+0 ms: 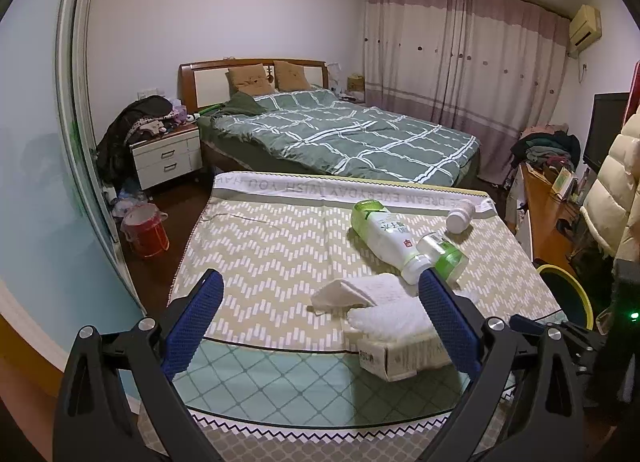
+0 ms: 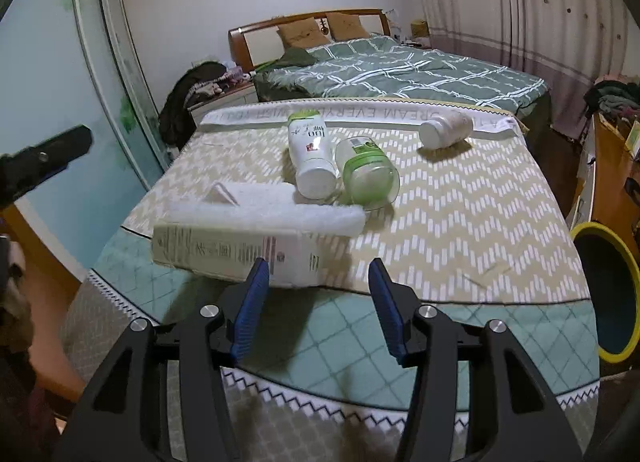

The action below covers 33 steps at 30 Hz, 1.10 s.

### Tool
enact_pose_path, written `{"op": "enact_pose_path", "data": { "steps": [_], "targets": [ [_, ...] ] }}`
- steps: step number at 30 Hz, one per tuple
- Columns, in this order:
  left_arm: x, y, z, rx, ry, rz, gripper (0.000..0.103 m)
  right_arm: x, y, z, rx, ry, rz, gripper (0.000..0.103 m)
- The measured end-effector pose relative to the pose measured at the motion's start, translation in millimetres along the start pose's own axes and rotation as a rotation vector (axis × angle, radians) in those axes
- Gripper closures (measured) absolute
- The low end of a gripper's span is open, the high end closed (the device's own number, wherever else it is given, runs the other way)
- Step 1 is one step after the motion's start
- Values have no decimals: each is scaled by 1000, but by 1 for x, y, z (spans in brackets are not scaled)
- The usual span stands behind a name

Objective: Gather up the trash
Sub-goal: 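Move both grippers back over the mattress toward the remaining items, then grasp the white foam net with the right gripper and lift it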

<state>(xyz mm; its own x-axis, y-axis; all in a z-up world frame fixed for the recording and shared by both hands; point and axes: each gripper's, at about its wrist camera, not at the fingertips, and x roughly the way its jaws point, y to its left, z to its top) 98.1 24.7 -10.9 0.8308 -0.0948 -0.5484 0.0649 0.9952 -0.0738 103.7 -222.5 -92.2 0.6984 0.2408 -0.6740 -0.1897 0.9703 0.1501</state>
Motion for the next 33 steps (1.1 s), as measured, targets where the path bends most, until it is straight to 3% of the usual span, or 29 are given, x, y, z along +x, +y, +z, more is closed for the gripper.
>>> {"op": "enact_pose_path", "data": {
  "steps": [12, 17, 22, 28, 33],
  "targets": [
    [-6, -1, 0, -3, -14, 0, 7, 44, 14, 11, -10, 56, 29, 53],
    [-7, -1, -1, -6, -12, -1, 7, 77, 9, 24, 6, 113, -18, 40],
    [-3, -2, -3, -7, 5, -12, 7, 96, 5, 22, 30, 157, -13, 38],
    [4, -2, -5, -10, 20, -20, 7, 109, 8, 21, 0, 163, -63, 43],
    [5, -2, -5, -8, 20, -21, 7, 105, 3, 21, 25, 158, -43, 65]
  ]
}}
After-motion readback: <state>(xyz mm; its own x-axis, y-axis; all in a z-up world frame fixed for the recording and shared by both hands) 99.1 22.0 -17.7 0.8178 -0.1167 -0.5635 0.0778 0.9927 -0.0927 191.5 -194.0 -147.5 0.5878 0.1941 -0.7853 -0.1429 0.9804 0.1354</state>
